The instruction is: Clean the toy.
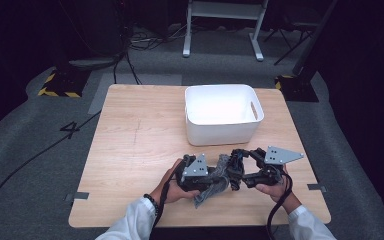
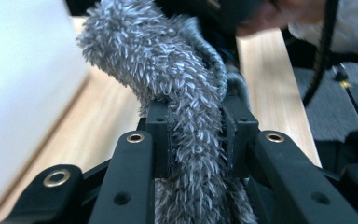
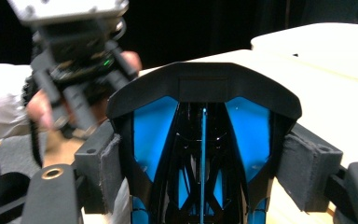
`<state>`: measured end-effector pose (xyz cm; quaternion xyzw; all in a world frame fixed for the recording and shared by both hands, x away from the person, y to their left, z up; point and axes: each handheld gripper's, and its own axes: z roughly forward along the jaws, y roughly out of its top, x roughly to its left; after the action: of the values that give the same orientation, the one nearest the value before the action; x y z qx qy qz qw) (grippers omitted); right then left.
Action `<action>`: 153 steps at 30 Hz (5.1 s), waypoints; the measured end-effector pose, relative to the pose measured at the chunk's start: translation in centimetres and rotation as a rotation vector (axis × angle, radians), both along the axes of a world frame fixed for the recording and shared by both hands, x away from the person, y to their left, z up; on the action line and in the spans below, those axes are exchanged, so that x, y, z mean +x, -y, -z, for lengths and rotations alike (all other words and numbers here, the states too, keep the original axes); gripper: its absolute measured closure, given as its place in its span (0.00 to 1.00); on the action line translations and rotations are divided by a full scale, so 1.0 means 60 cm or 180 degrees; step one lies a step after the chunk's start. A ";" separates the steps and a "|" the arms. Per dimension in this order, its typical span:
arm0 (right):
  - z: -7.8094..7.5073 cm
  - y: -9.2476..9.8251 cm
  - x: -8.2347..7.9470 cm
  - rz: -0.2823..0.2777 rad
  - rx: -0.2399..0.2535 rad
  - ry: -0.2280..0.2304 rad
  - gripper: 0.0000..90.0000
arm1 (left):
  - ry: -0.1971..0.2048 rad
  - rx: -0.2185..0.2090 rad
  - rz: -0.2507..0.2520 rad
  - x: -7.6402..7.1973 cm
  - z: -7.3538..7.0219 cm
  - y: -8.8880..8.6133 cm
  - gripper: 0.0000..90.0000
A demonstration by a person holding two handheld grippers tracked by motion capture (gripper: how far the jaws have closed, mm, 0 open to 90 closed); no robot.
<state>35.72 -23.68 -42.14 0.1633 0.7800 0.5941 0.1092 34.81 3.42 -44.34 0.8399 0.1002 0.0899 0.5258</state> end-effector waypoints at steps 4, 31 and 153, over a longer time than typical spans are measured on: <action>0.004 -0.015 -0.009 -0.0158 -0.0047 -0.0007 0.28 | 0.0013 -0.0138 -0.0107 0.008 -0.012 -0.014 0.77; -0.008 -0.014 -0.018 -0.0213 0.0058 0.0054 0.28 | -0.0328 0.0518 0.0358 0.012 0.067 0.043 0.76; 0.006 0.019 -0.006 -0.0065 0.0239 -0.0127 0.28 | -0.0096 -0.0170 0.0242 -0.004 -0.006 -0.011 0.76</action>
<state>35.38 -24.80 -42.50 0.1712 0.7608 0.6207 0.0814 34.57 4.11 -43.97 0.8300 0.0785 0.0544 0.5495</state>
